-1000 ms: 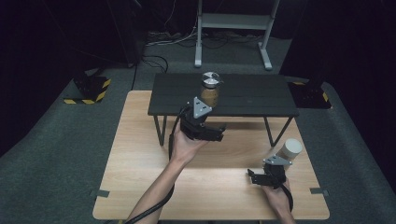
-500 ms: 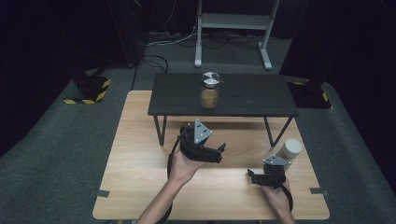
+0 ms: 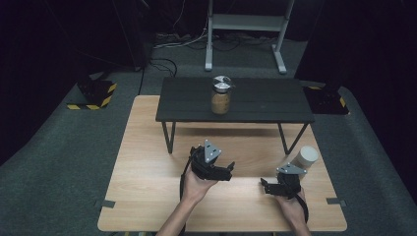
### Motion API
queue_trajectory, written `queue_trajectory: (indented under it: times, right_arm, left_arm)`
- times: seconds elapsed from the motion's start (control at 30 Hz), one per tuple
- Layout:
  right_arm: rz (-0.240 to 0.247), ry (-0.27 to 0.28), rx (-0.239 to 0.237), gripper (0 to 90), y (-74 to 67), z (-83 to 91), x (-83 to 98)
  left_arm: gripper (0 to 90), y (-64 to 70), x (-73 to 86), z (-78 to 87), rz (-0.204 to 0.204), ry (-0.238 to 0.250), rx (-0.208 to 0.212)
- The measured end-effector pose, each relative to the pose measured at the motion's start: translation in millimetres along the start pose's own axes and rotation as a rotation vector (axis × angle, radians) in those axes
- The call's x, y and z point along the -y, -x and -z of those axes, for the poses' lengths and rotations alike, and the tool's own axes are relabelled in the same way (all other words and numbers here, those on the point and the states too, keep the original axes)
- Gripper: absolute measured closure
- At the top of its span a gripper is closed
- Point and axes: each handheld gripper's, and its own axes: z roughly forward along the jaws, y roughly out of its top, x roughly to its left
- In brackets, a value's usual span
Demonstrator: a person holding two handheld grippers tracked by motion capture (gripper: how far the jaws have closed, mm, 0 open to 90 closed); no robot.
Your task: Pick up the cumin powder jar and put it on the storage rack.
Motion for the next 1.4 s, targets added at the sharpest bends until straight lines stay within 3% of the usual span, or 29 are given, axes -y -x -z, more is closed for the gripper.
queue_trajectory:
  times: [0.37, 0.53, 0.97, 1.4]
  right_arm:
    - [0.001, 0.0, 0.0, 11.7, 0.0, 0.0, 0.0]
    - [0.0, 0.0, 0.0, 11.7, -0.1, 0.0, 0.0]
    - [0.002, 0.001, 0.001, 11.7, 0.2, -0.1, 0.3]
    - [-0.001, 0.003, -0.002, 11.7, 0.9, 0.0, 0.5]
  left_arm:
    - [0.5, 7.2, 21.1, -31.2, 0.027, -0.068, -0.064]
    - [0.4, 6.6, 26.3, -40.6, 0.042, -0.088, -0.068]
    - [0.4, 9.9, 34.2, -46.5, 0.048, -0.08, -0.093]
    - [0.4, 5.8, 38.2, -53.1, 0.067, -0.105, -0.094]
